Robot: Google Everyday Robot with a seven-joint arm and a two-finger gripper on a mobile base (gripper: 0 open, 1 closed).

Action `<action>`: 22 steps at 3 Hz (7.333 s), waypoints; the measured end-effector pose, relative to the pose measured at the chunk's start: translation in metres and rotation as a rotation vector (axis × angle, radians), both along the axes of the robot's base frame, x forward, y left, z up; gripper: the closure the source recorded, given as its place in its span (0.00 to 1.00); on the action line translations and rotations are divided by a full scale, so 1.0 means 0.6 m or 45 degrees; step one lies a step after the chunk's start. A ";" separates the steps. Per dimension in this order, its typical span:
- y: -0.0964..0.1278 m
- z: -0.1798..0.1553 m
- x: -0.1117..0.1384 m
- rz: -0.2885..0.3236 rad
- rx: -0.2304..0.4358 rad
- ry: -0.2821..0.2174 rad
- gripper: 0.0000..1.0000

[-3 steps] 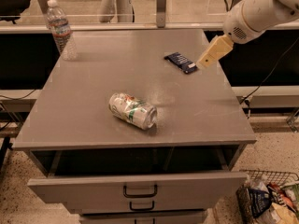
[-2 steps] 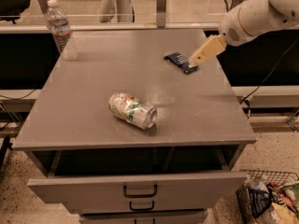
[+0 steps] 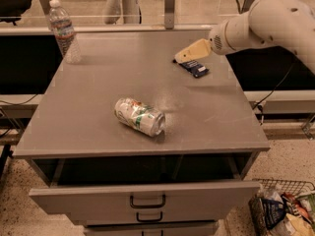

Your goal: Move rxbar blueberry near water bottle

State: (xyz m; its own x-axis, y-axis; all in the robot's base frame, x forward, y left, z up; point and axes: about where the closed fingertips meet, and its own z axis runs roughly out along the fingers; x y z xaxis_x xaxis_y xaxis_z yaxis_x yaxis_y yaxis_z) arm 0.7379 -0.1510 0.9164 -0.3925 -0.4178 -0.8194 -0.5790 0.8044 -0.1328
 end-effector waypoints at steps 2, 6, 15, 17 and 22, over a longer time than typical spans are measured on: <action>-0.014 -0.083 0.047 -0.149 0.070 0.094 0.00; 0.008 -0.136 0.059 -0.095 0.159 0.101 0.62; 0.330 0.093 0.030 0.497 -0.110 -0.357 1.00; 0.470 0.034 0.035 0.637 -0.111 -0.285 1.00; 0.575 -0.113 0.060 0.729 -0.091 -0.064 0.59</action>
Offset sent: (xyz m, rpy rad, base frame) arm 0.0404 -0.0208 -0.0765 0.0785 0.1132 -0.1756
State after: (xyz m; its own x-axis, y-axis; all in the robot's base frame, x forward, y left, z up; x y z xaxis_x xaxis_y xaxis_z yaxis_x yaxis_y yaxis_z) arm 0.7736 0.1940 0.8489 -0.0490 -0.6071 -0.7931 -0.9109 0.3529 -0.2139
